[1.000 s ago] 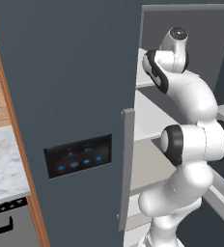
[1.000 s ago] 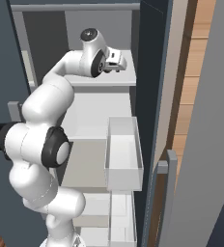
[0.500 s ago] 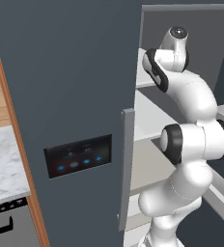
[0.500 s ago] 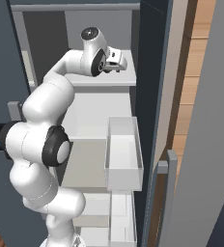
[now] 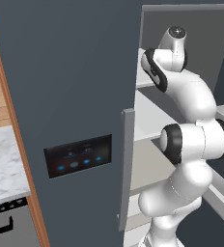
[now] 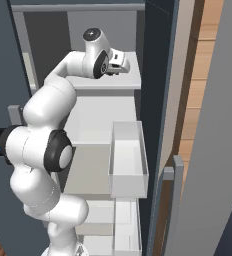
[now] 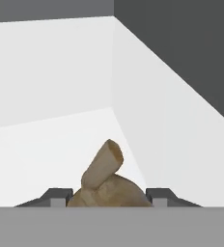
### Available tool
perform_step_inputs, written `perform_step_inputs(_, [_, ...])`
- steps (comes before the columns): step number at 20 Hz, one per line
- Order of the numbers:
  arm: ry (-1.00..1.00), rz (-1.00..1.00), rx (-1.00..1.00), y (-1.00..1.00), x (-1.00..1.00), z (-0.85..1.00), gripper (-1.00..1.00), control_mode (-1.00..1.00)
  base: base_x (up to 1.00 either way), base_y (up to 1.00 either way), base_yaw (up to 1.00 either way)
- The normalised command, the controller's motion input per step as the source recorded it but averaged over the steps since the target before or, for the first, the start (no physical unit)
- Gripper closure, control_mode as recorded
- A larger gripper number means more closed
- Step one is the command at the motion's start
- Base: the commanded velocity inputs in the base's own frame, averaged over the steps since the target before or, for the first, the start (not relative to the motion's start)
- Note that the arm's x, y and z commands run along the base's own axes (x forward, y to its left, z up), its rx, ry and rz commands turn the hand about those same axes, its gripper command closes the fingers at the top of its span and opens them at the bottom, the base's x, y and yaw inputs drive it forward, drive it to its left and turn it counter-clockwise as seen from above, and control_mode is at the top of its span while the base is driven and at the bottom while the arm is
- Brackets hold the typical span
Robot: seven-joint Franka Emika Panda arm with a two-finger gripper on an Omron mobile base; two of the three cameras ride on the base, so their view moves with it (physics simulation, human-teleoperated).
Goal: Grab the garlic and onion from the fridge, place them in the blender, close the lid, and turn on the blender to create a marinade.
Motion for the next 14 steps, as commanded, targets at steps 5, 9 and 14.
perform_step_inputs(5, [0.0,0.0,0.0,0.0,0.03,-0.24,1.0,-1.0,0.0,0.0,0.0])
perform_step_inputs(9, [-0.07,0.0,0.0,0.0,-0.1,-0.04,1.0,-1.0,0.0,0.0,0.0])
perform_step_inputs(14, [-0.15,0.0,0.0,0.0,-0.78,0.02,1.0,-1.0,0.0,0.0,0.0])
